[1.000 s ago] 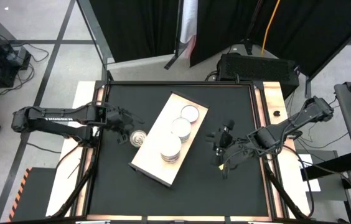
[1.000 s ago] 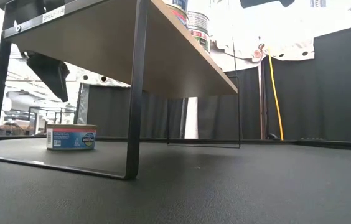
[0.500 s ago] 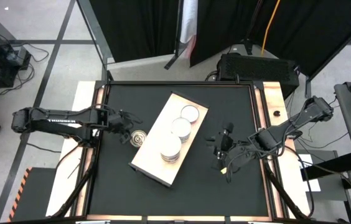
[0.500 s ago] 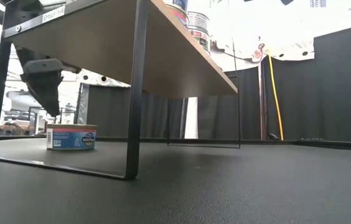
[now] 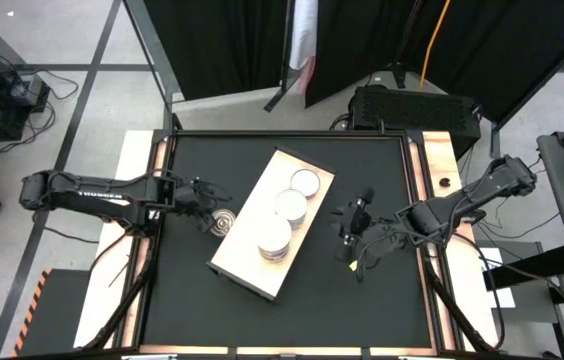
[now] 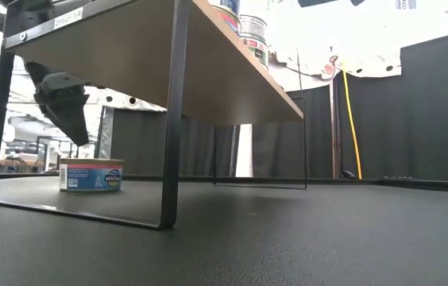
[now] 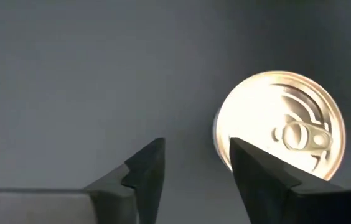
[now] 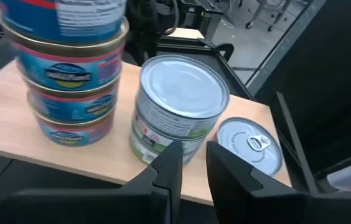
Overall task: Stack canned seafood by type on shelf
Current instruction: Stack the blue tuna can on top of the other blue tuna cans on the shelf
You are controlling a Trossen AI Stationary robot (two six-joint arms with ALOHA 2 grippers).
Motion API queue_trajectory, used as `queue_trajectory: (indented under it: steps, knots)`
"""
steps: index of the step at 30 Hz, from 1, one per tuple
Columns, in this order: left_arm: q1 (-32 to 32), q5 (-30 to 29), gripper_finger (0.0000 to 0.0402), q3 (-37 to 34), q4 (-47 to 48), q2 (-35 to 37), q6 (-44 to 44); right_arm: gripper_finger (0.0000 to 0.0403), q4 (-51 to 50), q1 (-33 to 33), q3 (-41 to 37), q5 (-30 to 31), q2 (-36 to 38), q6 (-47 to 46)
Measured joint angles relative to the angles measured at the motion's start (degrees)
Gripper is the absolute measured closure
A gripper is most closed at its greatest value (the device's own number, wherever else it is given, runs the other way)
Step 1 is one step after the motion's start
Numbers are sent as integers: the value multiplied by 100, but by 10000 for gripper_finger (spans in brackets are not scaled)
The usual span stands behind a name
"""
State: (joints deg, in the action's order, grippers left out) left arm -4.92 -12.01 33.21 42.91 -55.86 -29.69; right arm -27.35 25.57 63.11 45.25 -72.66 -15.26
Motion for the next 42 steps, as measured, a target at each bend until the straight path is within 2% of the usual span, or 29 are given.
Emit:
queue_trajectory:
  steps: [11, 24, 42]
  knots:
    - [246, -53, 269, 0, -172, -364, 22, 337, -7, -176, 0, -24, 0, 141]
    - [271, 16, 315, -83, -345, -419, 157, 337, -28, -176, 0, -33, 0, 144]
    - [276, 127, 348, -136, -462, -702, 153, 337, -34, -176, 0, -36, -2, 162]
